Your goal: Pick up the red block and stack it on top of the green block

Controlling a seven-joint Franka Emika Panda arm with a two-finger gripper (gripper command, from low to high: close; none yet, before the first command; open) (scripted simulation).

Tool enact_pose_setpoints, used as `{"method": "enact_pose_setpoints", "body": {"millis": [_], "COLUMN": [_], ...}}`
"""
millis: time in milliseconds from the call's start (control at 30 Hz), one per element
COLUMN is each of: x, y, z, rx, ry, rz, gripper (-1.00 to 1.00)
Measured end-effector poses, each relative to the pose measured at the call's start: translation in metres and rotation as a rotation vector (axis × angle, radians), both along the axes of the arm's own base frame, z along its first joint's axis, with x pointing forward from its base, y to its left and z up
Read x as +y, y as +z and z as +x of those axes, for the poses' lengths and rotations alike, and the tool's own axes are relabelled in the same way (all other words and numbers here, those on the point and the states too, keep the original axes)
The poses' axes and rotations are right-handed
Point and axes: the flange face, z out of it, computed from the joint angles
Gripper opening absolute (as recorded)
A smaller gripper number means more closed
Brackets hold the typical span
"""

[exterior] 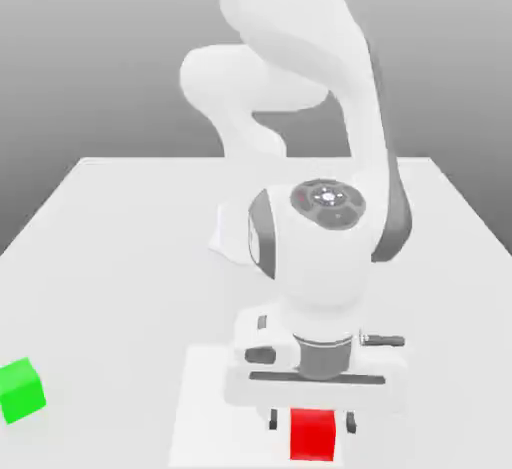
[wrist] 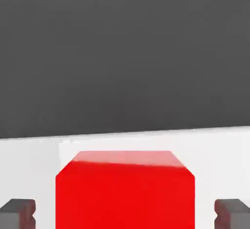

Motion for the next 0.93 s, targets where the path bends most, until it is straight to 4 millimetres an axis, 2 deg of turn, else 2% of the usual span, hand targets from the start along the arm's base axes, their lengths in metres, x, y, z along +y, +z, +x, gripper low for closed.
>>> {"method": "enact_pose_setpoints", "body": {"millis": [100, 133, 300, 400, 467, 567, 667, 733, 800, 833, 933], "x": [0.0, 0.0, -0.004, -0.076, -0.126, -0.2, -0.271, -0.318, -0.359, -0.367, -0.367], "y": [-0.005, 0.0, 0.054, 0.065, 0.07, 0.078, 0.085, 0.078, 0.051, 0.039, 0.039], "z": [0.0, 0.0, 0.001, 0.009, 0.008, -0.004, -0.028, -0.046, -0.063, -0.068, -0.068], "rx": [0.0, 0.0, 0.0, 0.003, 0.004, 0.003, 0.002, 0.001, 0.0, 0.0, 0.0], "ry": [0.0, 0.0, -0.015, -0.269, -0.442, -0.702, -0.961, -1.134, -1.285, -1.318, -1.318], "rz": [0.0, 0.0, 0.0, -0.004, -0.005, -0.005, -0.002, 0.001, 0.003, 0.002, 0.002], "gripper": [-1.0, -1.0, -1.0, -1.0, -1.0, -1.0, -1.0, -1.0, -1.0, 1.0, 1.0]}}
